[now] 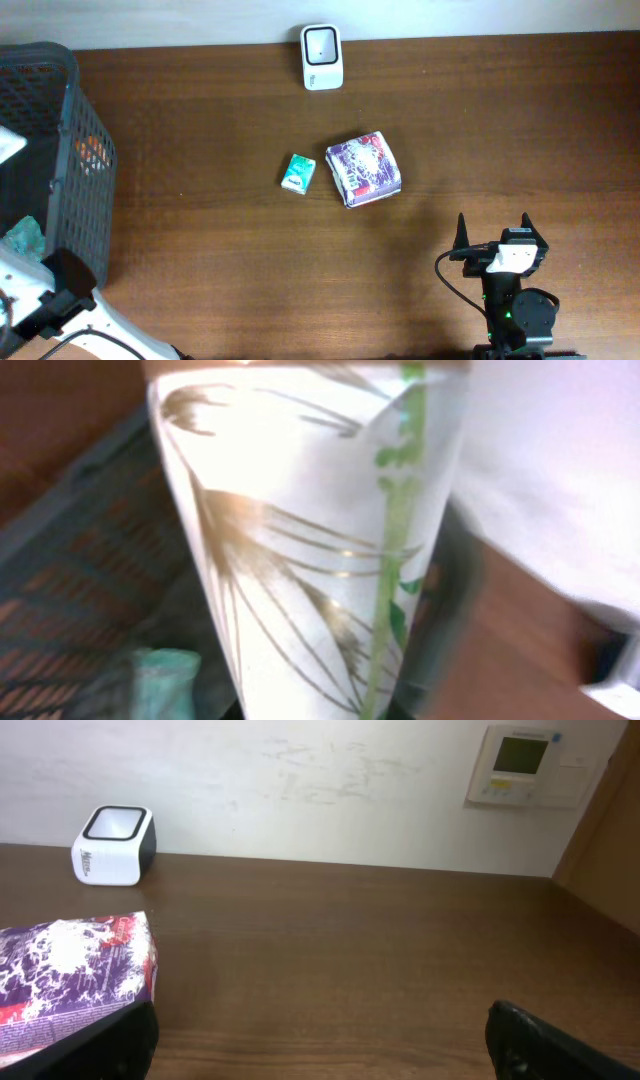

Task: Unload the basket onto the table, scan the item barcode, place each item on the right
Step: 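Reach the left gripper into the basket and grasp the white-gold bottle, then lay the white-gold bottle on the table left of the green pack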

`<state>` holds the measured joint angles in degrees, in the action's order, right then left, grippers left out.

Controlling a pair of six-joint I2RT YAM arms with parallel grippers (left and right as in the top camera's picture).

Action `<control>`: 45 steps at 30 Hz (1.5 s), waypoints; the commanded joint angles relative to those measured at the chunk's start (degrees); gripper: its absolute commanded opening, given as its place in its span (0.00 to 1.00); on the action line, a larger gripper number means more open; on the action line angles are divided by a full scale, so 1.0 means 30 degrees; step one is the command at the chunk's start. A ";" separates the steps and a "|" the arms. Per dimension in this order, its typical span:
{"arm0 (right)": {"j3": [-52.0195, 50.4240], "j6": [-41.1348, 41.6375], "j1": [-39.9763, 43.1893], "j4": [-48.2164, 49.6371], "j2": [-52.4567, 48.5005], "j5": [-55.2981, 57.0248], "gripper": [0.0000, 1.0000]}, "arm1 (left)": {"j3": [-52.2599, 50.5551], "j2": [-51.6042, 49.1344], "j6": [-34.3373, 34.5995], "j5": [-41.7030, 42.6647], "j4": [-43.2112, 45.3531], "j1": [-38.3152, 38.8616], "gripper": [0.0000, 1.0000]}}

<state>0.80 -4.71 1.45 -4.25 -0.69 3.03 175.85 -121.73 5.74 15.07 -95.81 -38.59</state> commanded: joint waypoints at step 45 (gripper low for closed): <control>-0.0160 0.0007 -0.0109 -0.0022 0.0109 0.0219 0.99 | -0.7227 -0.0138 -0.2011 -0.4022 0.3796 0.1071 0.71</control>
<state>0.80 -4.73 1.43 -4.25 -0.69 3.05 164.55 -121.80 4.21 2.72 -87.88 -35.05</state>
